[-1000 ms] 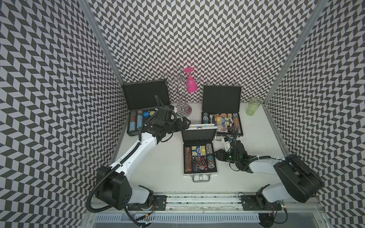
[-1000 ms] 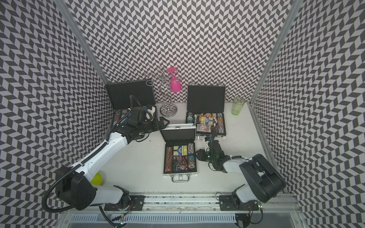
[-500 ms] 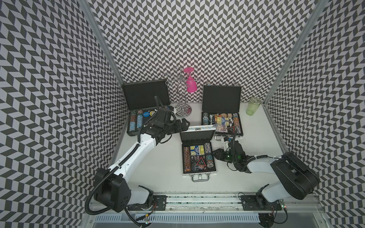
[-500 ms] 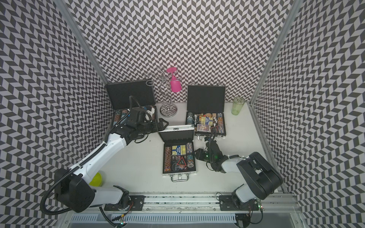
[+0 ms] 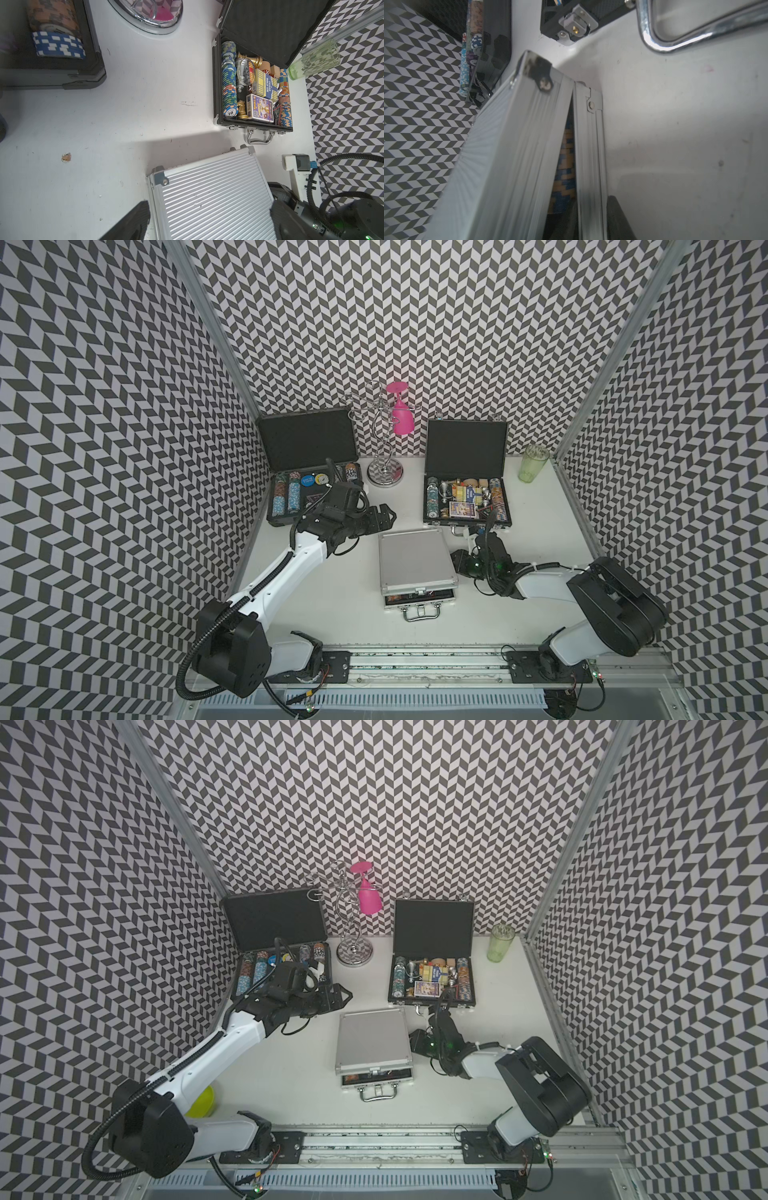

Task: Close the poker set cases
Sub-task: Close the lid of the poker set case.

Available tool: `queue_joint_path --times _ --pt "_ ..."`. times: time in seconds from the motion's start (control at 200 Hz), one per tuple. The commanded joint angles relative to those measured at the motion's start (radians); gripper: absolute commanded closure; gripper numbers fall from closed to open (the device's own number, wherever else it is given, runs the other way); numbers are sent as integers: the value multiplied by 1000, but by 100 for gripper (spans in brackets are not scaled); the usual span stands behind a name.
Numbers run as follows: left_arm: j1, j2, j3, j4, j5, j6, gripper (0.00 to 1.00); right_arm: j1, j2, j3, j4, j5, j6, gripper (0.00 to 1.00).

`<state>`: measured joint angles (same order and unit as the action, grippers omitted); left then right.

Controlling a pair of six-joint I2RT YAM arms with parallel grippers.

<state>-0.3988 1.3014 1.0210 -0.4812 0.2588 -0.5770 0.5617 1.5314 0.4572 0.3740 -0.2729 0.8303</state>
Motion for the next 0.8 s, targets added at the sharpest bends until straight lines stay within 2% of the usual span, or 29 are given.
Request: queue_joint_path --times 0.0,0.23,0.426,0.791 --pt "-5 -18 -16 23 -7 -16 6 16 -5 -1 -35 38 41 74" --pt "-32 -11 -117 43 -3 -49 7 16 -13 -13 -66 56 21 72" --pt "-68 -25 -206 82 2 -88 7 15 -51 -11 -141 76 -49 58" --pt "-104 -11 -256 116 -18 -114 8 1 -87 -19 -211 88 -103 53"
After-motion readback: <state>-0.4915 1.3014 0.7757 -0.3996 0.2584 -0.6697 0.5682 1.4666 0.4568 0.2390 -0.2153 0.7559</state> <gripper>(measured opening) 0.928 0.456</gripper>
